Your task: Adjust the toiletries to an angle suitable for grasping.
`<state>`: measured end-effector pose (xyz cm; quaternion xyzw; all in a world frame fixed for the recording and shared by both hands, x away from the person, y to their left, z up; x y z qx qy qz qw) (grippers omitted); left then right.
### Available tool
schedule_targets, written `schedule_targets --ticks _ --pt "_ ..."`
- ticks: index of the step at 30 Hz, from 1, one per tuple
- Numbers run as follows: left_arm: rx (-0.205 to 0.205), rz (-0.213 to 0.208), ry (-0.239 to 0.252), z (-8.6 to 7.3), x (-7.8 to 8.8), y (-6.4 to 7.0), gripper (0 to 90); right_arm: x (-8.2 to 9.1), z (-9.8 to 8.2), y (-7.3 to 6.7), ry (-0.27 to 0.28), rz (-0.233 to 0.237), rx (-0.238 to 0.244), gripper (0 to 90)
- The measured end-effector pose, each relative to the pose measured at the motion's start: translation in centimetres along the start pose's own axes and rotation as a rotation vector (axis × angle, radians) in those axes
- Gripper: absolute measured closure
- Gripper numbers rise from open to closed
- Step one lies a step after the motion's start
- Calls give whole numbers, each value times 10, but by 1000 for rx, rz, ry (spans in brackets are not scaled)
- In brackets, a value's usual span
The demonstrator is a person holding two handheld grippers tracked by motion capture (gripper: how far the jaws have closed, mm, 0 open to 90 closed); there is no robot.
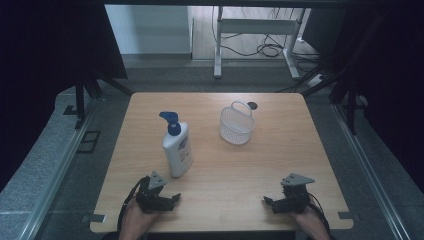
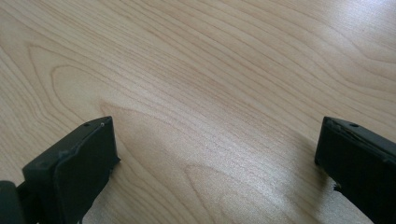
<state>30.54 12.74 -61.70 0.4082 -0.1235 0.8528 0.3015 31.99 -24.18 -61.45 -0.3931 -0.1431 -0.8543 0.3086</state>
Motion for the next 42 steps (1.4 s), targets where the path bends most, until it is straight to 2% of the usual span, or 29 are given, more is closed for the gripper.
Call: schedule_targets --ticks 28,35,38,42 --pt "1 -1 4 0 0 -1 106 0 0 0 0 -1 1 0" --pt "24 13 -8 1 4 -4 191 0 0 0 0 0 0 0" --pt "45 7 -16 1 6 -6 248 0 0 0 1 2 0 0" --pt "57 6 -6 4 9 -6 273 0 0 0 1 3 0 0"
Point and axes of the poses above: each handheld gripper's, and its own axes: x roughly backward along the jaws, z roughly out of its top, y roughly to its right, the point moved 10 cm from there along -x, roughly forward along the jaws, and after that the axes turned 4 degrees about -y, right-handed, at the moved point
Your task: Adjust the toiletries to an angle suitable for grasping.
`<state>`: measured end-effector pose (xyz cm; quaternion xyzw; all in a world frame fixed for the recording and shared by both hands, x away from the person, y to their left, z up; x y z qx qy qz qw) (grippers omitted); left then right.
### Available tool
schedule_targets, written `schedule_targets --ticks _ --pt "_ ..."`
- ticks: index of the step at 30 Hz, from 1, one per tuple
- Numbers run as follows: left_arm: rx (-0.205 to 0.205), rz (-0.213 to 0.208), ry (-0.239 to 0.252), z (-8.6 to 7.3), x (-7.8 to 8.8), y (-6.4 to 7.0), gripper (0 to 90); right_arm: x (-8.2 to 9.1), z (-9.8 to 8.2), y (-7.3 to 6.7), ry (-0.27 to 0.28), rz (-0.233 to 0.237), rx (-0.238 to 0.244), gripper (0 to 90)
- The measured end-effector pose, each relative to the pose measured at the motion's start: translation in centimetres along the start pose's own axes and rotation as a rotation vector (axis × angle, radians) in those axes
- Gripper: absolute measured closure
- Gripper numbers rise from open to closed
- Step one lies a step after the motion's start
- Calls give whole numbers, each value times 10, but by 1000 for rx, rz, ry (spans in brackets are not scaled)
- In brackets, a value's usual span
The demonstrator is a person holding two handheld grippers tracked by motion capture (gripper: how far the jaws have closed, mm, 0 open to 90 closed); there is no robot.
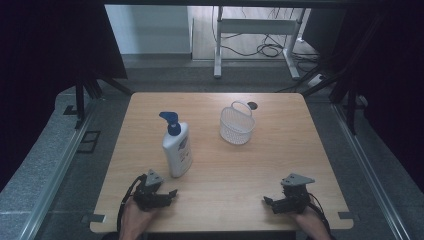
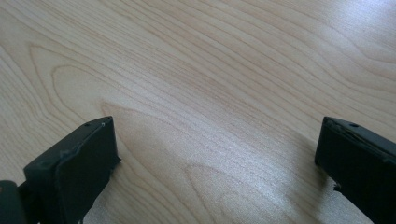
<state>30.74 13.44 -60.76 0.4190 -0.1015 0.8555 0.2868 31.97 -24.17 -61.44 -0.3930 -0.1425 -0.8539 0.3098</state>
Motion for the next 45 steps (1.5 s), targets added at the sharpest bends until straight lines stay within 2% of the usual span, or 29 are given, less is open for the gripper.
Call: schedule_targets --ticks 10,15,21,24,31,45 --pt "-19 23 17 6 8 -7 333 0 0 0 0 -1 0 0" --pt "-6 15 16 7 11 -12 429 0 0 0 0 0 0 0" --pt "4 10 19 10 11 -16 490 0 0 0 0 0 0 0" --pt "28 13 22 13 11 -22 538 0 0 0 0 -1 1 0" --pt "54 26 39 18 11 -33 603 0 0 0 0 -1 0 0" --pt "50 49 54 32 5 -55 816 0 0 0 -2 2 -1 0"
Point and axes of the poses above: each handheld gripper's, and its own axes: x roughly backward along the jaws, z roughly out of its top, y roughly to its right, the point moved 10 cm from there along -x, roughly forward along the jaws, and after that the axes turned 4 degrees about -y, right-handed, at the moved point
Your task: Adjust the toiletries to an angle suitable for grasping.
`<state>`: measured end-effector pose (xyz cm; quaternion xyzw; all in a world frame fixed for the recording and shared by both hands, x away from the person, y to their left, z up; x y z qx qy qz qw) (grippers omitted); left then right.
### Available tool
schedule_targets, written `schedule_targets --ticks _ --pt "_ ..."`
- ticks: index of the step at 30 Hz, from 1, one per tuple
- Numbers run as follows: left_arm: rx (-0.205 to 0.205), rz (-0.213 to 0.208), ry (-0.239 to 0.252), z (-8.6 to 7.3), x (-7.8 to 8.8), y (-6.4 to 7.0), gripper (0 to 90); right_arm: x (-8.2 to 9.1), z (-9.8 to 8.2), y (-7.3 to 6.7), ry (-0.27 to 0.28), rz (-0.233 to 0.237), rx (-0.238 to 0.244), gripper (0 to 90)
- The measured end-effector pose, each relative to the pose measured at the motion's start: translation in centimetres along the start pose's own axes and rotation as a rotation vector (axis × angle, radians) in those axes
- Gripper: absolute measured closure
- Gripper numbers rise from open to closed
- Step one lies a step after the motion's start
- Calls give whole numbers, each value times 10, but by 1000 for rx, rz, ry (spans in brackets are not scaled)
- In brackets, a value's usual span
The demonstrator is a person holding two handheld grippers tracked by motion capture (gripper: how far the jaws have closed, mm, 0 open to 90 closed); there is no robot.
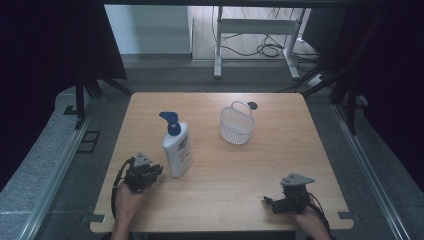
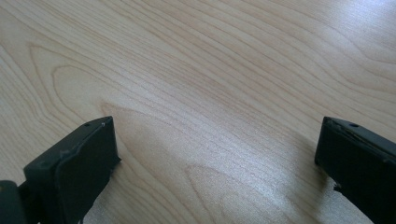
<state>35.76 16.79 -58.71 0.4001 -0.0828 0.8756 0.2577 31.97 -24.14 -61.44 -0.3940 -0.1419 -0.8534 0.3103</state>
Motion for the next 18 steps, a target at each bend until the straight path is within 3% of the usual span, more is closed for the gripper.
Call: schedule_targets --ticks 6,13,18 --pt "-8 -8 -1 7 -8 -2 887 0 0 0 0 1 0 0" --pt "-4 -2 -14 14 -20 -4 892 0 0 0 0 1 1 0" --pt "-23 -3 -2 22 -26 -2 892 0 0 0 -1 2 1 0"
Point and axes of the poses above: each handheld gripper's, and its own axes: x roughly backward along the jaws, z roughly out of its top, y roughly to its right, the point moved 10 cm from there along -x, roughly forward along the jaws, and after that the axes turned 4 degrees about -y, right-handed, at the moved point
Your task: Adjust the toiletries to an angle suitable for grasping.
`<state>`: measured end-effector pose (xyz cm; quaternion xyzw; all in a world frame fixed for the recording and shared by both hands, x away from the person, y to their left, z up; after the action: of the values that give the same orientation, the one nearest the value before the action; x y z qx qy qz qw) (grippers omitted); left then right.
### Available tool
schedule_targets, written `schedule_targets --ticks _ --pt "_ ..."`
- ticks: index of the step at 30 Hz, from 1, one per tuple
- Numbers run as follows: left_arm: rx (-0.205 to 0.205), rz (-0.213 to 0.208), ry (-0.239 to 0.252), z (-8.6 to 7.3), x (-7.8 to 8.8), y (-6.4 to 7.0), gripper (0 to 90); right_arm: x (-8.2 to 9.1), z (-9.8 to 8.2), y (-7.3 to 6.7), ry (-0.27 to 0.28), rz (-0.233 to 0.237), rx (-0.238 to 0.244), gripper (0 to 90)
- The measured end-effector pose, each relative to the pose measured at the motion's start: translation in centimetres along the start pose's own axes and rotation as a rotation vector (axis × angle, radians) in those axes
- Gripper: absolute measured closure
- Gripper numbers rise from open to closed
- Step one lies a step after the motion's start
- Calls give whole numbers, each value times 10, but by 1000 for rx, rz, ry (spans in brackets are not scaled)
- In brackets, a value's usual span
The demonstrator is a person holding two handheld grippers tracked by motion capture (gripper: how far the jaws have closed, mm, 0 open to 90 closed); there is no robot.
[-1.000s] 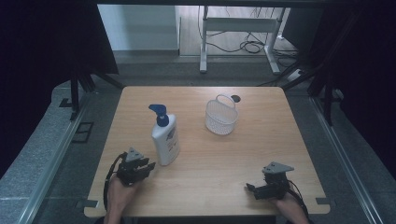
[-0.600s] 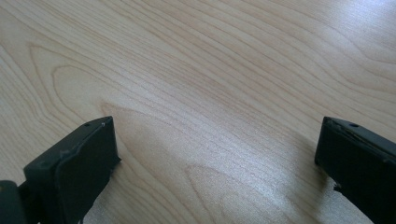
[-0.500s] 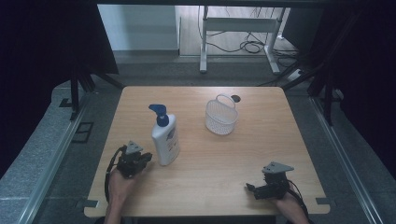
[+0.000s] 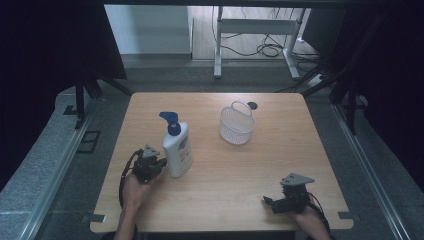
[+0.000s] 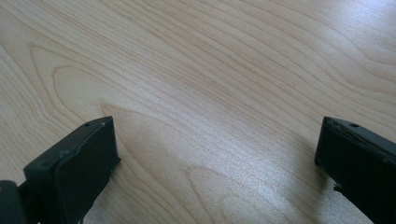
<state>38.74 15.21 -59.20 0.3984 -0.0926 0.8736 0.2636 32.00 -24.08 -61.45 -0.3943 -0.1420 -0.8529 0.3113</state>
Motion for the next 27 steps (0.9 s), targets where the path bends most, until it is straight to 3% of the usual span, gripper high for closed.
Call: schedule_targets --ticks 17,27 --pt "5 -48 -3 4 -12 5 893 0 0 0 0 0 1 0" --pt "-23 -52 -16 4 -13 12 893 0 0 0 0 0 1 0"
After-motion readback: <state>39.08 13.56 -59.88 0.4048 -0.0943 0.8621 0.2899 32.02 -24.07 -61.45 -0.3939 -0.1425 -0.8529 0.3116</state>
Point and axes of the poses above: each handheld gripper's, and its own axes: x roughly backward along the jaws, z roughly out of its top, y roughly to its right, the point moved 10 cm from there along -x, roughly forward along the jaws, and after that the axes turned 4 degrees about -y, right-handed, at the moved point
